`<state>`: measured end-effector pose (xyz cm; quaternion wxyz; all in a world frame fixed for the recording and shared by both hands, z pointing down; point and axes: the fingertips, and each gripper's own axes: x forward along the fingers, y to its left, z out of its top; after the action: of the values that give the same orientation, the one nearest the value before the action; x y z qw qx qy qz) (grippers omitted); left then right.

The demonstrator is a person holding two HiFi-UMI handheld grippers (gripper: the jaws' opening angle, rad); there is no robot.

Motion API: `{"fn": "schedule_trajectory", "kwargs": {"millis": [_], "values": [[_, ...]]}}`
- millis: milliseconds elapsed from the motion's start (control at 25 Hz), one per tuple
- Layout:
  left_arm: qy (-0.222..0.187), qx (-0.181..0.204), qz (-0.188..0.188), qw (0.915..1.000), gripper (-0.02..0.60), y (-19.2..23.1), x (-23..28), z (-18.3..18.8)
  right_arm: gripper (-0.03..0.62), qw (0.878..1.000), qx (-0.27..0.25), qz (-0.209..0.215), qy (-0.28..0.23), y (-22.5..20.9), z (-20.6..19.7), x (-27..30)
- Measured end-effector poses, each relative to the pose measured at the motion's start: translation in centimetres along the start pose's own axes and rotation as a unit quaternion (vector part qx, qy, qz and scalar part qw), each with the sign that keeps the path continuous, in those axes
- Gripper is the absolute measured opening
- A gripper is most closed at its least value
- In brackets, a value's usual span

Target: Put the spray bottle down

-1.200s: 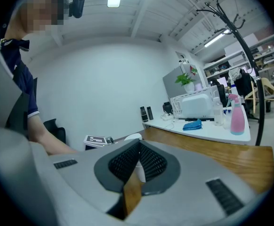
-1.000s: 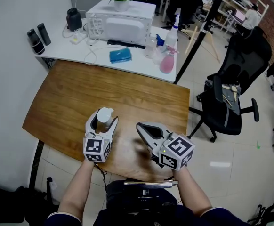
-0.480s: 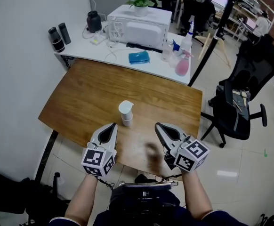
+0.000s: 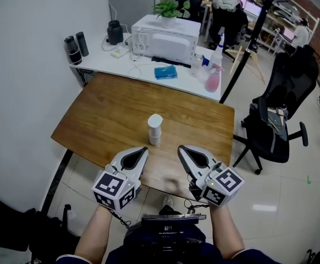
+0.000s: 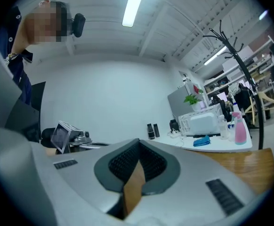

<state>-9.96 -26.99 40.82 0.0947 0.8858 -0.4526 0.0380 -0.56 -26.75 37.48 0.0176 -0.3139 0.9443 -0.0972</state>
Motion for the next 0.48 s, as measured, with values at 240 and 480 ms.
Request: {"fn": "schedule_trajectory", "kwargs": {"millis": [240,480], "values": [[-0.016,0.000,-0.009,0.9998,0.005,-0.1,-0.1,2.4,0.000,0.999,-0.029,-0.008,-0.015,0.6,1.8,0.3],[-0.018,0.007,-0.010,0.9998,0.005,0.0,0.1,2.9,0.000,0.999,-0.037,-0.009,-0.013,0.7,2.1,0.6]]}}
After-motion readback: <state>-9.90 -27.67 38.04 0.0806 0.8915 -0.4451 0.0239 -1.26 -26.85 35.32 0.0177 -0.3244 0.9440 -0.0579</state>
